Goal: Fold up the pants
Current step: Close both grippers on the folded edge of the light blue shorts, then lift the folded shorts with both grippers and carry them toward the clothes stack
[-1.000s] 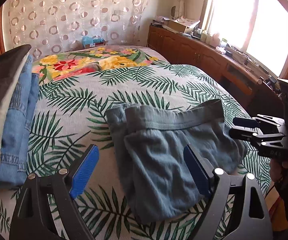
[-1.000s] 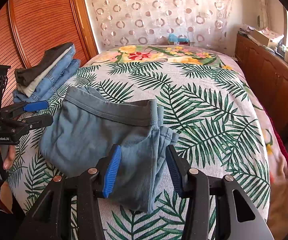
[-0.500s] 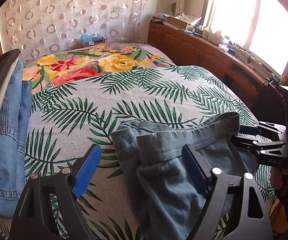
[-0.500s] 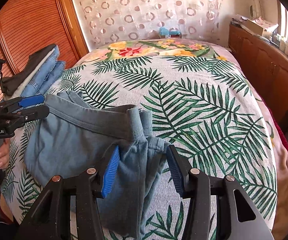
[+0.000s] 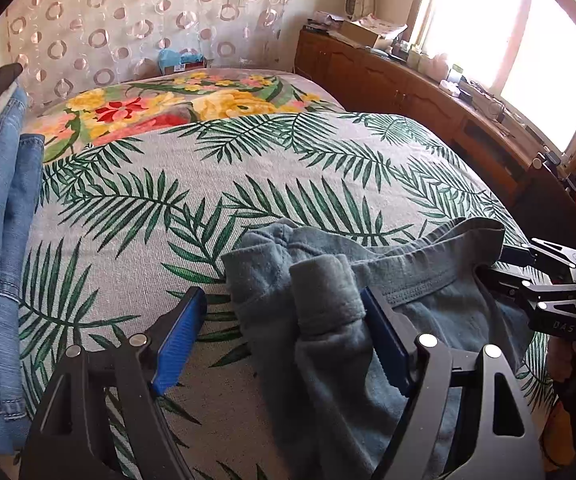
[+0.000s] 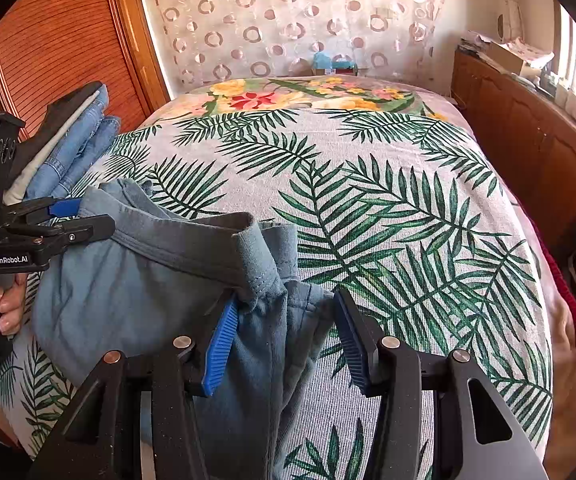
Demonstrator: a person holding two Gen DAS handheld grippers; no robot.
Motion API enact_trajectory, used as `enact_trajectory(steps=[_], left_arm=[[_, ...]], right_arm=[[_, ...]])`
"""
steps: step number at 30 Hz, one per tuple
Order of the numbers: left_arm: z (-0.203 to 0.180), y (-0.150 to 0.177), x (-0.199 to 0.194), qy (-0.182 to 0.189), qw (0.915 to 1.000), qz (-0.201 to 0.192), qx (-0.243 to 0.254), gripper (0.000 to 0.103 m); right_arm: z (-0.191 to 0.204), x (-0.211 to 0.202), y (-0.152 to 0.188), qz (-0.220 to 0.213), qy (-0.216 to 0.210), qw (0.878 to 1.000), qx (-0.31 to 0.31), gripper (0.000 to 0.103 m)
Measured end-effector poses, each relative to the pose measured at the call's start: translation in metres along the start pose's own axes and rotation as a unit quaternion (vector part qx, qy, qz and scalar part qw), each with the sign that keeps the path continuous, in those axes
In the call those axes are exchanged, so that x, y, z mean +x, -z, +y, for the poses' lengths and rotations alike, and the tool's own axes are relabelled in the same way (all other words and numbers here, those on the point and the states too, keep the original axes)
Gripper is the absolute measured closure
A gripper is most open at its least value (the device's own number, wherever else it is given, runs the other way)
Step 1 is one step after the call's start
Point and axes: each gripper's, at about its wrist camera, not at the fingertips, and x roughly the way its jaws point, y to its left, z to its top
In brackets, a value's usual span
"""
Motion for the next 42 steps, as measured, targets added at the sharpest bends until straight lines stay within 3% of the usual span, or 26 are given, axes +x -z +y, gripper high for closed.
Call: enact_trajectory(steps=[16, 17, 20, 25, 38, 41, 42], left_arm=[[-0.002, 0.003, 0.001, -0.003, 0.9999, -0.008, 0.008, 0.023], [-0.002, 0.003, 0.001, -0.003, 0.9999, -0.008, 0.008, 0.023], [-0.002, 0.003, 0.001, -0.003, 0.9999, -0.008, 0.008, 0.023], [-0.002, 0.003, 0.001, -0.002, 0.9999, -0.009, 0.007, 0.024], [-0.015, 0.004, -0.006, 0.037, 0.9992, -0.015, 0.006, 0.073], [-0.019, 0.005, -0.013, 0.037, 0.9989, -0.028, 0.004, 0.079], [-0.02, 0.006, -0.017, 0.04, 0.9985, -0.036, 0.003, 0.079]], right_arm=[[0.001, -0.002, 0.003, -0.003, 0.016, 1.0, -0.01, 0.052], [0.002, -0.002, 0.003, -0.003, 0.012, 1.0, -0.011, 0.053], [0.003, 0.0, 0.0, -0.001, -0.014, 1.0, -0.015, 0.073], [-0.001, 0.002, 0.002, -0.005, -0.021, 1.0, -0.016, 0.074], [-0.004, -0.001, 0.006, -0.012, -0.034, 0.999, -0.011, 0.074], [-0.003, -0.001, 0.006, -0.013, -0.034, 0.999, -0.01, 0.075], [-0.003, 0.0, 0.005, -0.012, -0.035, 0.999, -0.01, 0.08]])
